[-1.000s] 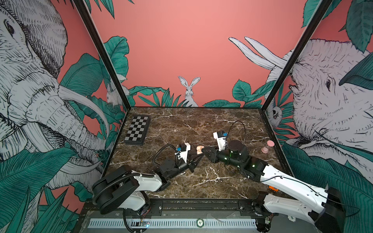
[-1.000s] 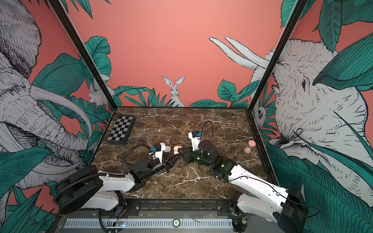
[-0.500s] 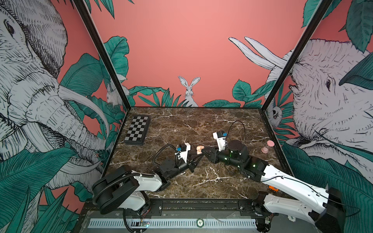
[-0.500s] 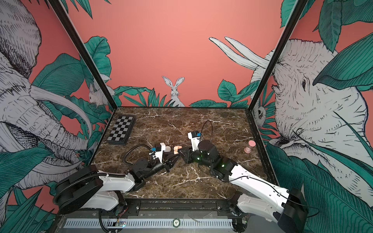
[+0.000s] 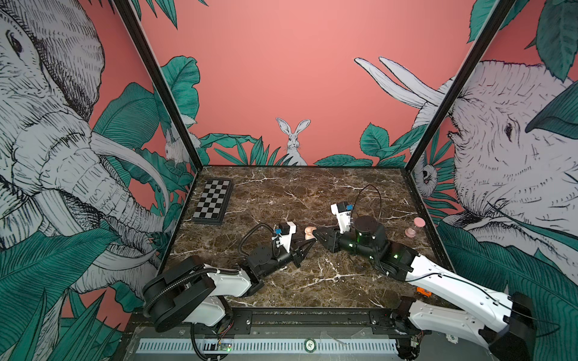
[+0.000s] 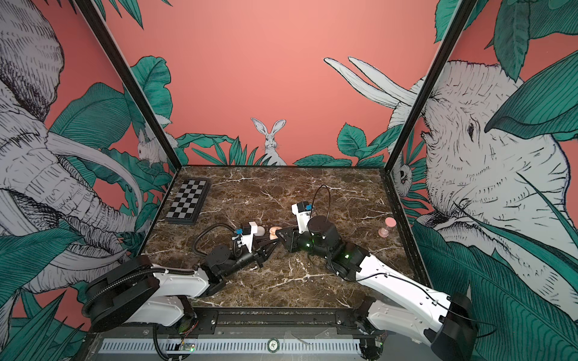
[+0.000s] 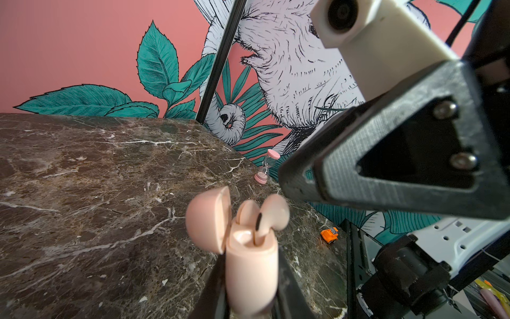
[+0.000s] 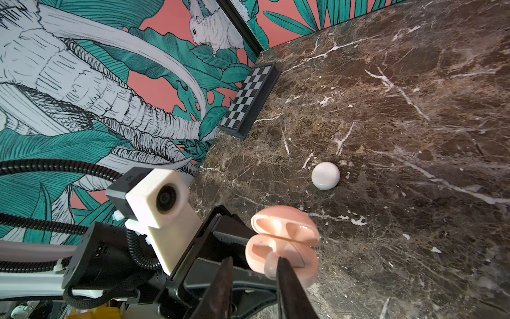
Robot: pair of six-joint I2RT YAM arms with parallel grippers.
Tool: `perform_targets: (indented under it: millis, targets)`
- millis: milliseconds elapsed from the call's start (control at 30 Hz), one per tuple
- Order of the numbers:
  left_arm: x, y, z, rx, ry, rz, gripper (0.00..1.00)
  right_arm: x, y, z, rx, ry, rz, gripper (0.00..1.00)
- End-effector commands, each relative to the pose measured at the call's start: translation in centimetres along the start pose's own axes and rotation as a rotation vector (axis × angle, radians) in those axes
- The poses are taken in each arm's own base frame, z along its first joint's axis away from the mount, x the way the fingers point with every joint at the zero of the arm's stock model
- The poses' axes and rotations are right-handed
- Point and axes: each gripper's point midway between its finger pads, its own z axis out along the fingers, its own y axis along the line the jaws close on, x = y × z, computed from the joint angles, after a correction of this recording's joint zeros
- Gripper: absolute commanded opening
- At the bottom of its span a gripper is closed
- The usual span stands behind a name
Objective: Insert the wireless bluetooth earbuds into the charging case
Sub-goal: 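Lower the pink earbud into the empty slot of the held case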
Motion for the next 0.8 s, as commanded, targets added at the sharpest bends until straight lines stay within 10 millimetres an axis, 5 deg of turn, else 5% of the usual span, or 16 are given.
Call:
perform_targets:
  millis: [0,267,767]
  targets:
    - [-1.8,-1.2,0.1,0.042,-0.050,0.024,0.00,-2.2,1.7,-1.3,-0.024,-0.071,-0.042,0.31]
    - [-2.0,-1.8,-0.1,0.070,-0.053,0.044,0.00,-1.6,1.7,-0.8,-0.035,-0.040,-0.033,0.53]
    - [-2.0,-1.7,-0.2,0.062,-0.053,0.048,0.00,-0.6,2.4,-0.7,-0.085,0.008,0.001,0.59]
